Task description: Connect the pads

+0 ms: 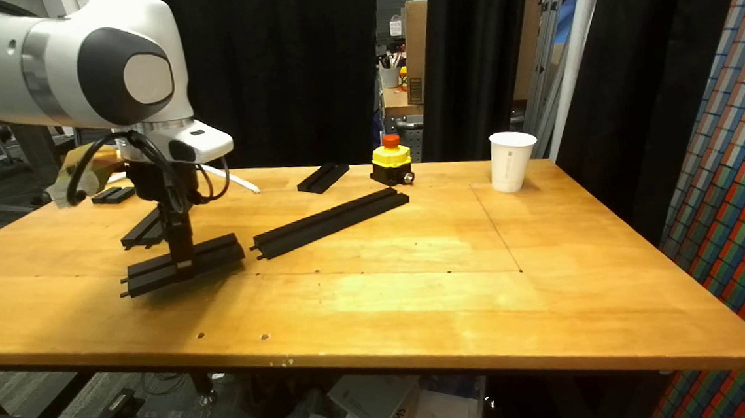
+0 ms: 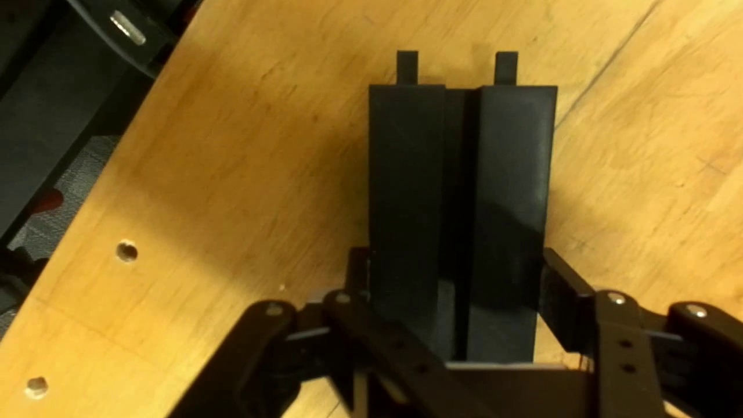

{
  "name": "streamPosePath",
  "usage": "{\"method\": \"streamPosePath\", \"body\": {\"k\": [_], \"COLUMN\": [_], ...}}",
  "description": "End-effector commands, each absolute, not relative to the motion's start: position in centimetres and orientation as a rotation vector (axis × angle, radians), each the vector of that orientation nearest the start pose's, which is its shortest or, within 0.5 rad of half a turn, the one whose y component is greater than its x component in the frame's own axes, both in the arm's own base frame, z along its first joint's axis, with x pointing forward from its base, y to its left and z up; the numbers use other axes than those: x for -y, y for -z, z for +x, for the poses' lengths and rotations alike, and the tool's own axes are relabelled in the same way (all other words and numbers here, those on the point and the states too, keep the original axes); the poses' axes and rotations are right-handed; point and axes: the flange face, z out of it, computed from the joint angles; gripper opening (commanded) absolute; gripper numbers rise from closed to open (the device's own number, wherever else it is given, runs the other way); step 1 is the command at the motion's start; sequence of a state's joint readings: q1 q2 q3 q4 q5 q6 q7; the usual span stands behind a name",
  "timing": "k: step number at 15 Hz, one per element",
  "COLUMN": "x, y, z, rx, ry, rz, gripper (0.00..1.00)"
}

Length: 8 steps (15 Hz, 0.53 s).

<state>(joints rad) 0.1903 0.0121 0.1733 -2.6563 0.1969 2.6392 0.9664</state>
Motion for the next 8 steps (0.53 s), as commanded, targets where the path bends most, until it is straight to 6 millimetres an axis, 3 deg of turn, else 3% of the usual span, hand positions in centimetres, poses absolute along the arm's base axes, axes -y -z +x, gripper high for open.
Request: {"method": "streamPosePath", "body": {"k": [1, 8], "x": [-11.9, -7.7], "y": [-23.8, -23.7], "z": [40.0, 41.2], "rx": [-1.130, -1.110], "ry": [-0.096, -0.092], "rz": [-2.866, -2.866], "gripper": [0.45, 0.45]}}
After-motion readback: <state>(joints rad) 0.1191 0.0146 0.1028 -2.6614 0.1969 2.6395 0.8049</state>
